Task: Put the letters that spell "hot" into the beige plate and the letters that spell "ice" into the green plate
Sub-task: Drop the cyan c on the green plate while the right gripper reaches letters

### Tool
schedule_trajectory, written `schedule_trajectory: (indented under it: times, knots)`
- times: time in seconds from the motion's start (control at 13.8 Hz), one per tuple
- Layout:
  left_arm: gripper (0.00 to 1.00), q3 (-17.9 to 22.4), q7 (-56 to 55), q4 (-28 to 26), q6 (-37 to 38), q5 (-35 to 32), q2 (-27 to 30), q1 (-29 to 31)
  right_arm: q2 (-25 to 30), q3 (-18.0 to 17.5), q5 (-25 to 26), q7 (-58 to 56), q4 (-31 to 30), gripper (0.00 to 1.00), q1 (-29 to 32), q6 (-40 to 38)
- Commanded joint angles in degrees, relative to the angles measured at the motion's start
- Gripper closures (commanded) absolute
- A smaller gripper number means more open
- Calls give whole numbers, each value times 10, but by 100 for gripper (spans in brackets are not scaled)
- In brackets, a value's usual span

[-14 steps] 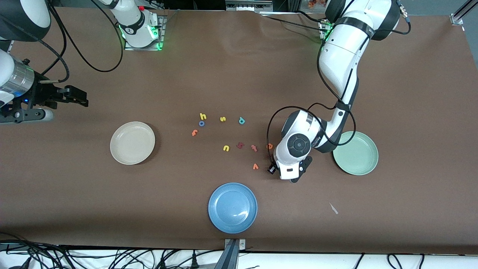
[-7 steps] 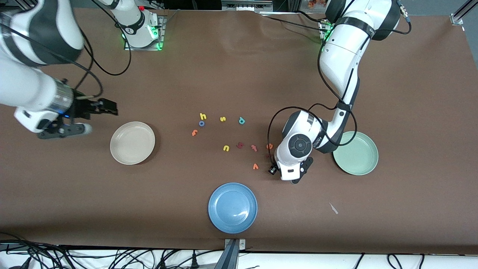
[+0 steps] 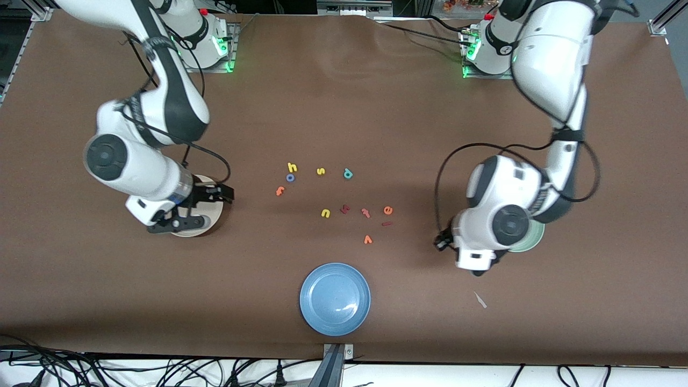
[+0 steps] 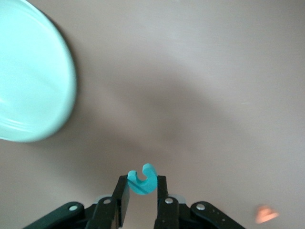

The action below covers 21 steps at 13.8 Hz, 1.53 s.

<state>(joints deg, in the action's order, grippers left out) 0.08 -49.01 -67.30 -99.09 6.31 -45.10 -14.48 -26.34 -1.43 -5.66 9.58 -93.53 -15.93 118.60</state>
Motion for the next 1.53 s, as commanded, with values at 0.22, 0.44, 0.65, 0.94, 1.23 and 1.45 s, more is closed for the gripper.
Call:
schedule_trajectory:
  times: [0.22, 0.44, 0.65, 0.94, 1.23, 1.45]
  knots:
    - [100, -2, 200, -70, 43, -76, 19, 75, -37, -83, 110, 173, -57, 1, 5, 121]
    - [100, -3, 262, -106, 36, -79, 18, 107, -49, -115, 152, 273, -84, 1, 5, 162]
    - [100, -3, 276, -150, 0, -80, 19, 118, -55, -117, 159, 350, -112, 1, 5, 198]
    - [26, -3, 297, -154, -1, -80, 19, 118, -59, -123, 160, 393, -167, 1, 5, 277]
    - [0, -7, 283, -144, 0, -72, 33, 110, -76, -133, 162, 426, -182, 1, 4, 312]
    - [0, -26, 195, -130, -2, -47, 38, 85, -82, -137, 162, 428, -191, 5, 4, 327]
